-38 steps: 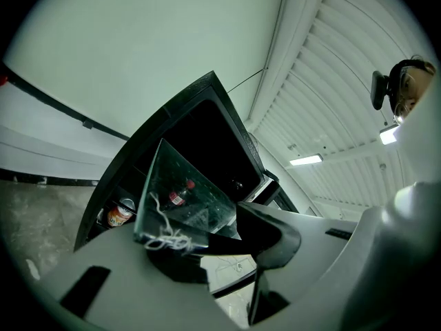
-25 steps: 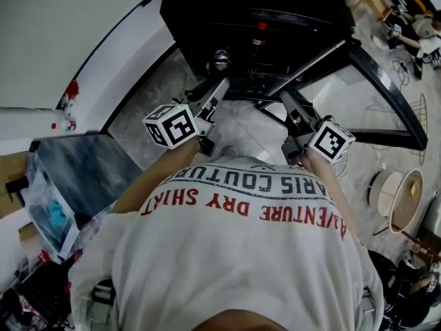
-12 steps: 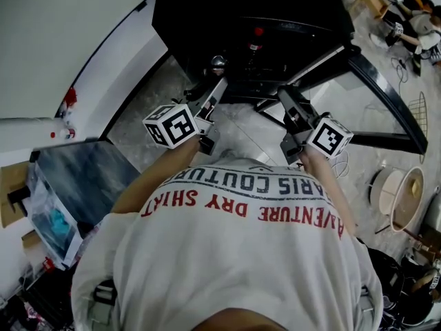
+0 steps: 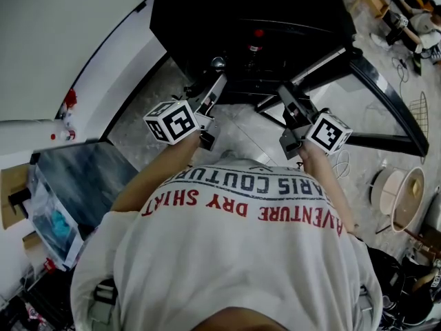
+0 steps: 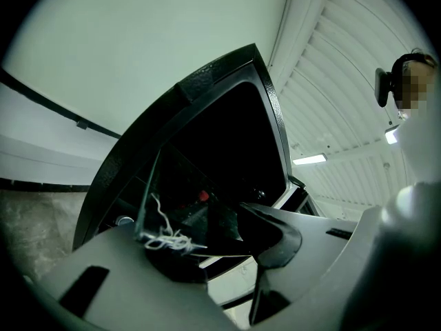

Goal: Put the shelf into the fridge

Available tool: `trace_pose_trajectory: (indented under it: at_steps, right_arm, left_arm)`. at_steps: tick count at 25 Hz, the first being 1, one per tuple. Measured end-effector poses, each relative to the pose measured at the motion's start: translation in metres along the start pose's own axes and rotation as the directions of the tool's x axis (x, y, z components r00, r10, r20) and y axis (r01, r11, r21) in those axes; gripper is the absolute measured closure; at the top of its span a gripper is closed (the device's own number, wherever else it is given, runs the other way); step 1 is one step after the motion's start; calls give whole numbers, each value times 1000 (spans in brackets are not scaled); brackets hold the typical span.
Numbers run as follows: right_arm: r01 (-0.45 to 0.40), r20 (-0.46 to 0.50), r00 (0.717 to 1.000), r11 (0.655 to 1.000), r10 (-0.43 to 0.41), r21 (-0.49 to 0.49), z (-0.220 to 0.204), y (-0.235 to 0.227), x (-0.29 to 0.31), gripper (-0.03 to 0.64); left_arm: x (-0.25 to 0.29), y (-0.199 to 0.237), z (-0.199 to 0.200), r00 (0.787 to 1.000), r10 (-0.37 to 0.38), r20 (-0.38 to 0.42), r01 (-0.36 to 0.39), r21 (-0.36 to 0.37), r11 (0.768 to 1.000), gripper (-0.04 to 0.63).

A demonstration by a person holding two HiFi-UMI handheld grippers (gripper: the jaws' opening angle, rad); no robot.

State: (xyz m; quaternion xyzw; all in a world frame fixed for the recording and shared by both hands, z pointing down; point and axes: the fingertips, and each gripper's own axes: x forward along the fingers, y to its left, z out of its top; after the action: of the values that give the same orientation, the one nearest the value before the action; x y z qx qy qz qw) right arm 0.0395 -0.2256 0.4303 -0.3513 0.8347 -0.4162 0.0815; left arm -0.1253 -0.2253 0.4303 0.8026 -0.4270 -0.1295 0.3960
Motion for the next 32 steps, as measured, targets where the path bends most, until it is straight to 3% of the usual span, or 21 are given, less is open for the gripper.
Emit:
trace_pose_trajectory:
  at_steps: [15,19,32]
  right_arm:
    - [11,32,999,1000,-11,-9,10,-14,15,480]
    - [-5,38,999,1000,6,-30,15,-11,18,480]
    - [11,47,999,1000,-10,-27,16,-13,19,482]
  left_arm:
    - [14,7,5,999,-50,11,50,42,998,435]
    - [15,1,1,994,-100,-32,102,64,993,370]
    - [9,-13,-34,975,-167,-146,184,109,977,362]
